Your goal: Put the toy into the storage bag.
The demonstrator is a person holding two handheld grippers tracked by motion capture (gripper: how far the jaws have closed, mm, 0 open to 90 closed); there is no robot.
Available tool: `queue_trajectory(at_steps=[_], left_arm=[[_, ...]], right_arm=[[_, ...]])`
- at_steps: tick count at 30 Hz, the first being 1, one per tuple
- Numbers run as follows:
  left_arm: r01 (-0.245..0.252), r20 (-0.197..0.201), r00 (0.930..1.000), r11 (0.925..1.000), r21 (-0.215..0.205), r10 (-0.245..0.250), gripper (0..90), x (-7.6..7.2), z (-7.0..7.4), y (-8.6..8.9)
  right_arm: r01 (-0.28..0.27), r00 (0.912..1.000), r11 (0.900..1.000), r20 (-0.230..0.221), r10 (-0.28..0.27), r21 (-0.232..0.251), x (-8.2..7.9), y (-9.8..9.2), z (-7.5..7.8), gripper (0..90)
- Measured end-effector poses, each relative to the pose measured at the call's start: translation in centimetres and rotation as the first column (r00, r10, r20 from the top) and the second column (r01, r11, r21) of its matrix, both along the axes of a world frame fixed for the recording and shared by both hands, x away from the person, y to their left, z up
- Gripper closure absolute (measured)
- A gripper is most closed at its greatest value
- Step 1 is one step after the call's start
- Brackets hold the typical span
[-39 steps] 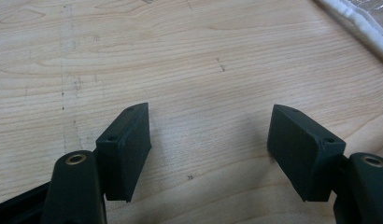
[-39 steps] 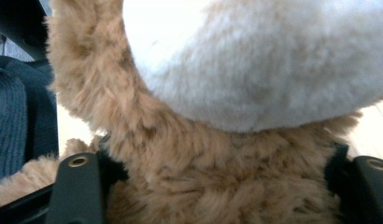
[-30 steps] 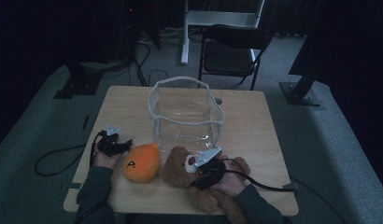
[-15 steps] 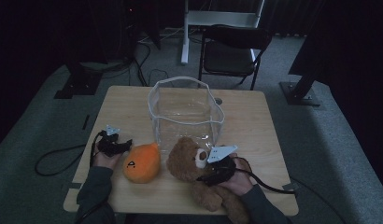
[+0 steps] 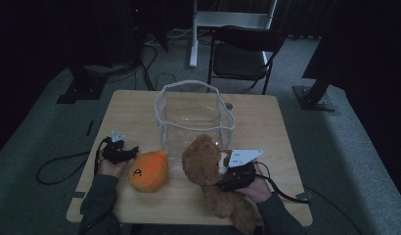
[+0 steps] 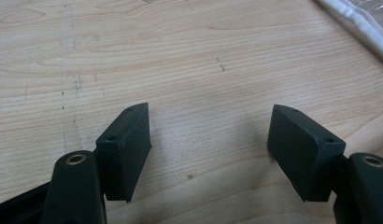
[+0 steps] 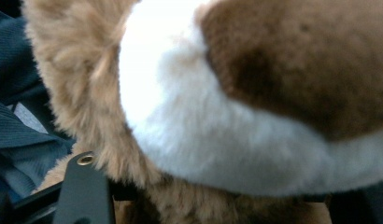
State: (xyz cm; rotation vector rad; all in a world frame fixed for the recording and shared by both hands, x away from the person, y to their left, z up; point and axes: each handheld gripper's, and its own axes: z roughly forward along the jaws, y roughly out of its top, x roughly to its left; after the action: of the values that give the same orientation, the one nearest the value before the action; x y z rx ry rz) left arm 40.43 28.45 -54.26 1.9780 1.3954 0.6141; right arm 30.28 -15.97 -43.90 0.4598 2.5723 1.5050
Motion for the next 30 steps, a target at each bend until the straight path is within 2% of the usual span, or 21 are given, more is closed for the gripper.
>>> queue_trajectory(at_steps=[11, 30], left_arm=[[0.0, 0.0, 1.0, 1.0, 0.0, 0.0, 30.6, 0.0, 0.0, 0.0], [0.0, 0.0, 1.0, 1.0, 0.0, 0.0, 30.6, 0.0, 0.0, 0.0]], right_arm=[[0.006, 1.0, 0.999, 0.007, -0.007, 0.047, 0.0, -0.8, 0.9, 33.7], [0.028, 0.9996, 0.995, 0.006, -0.029, 0.099, 0.0, -2.1, 2.0, 33.6]])
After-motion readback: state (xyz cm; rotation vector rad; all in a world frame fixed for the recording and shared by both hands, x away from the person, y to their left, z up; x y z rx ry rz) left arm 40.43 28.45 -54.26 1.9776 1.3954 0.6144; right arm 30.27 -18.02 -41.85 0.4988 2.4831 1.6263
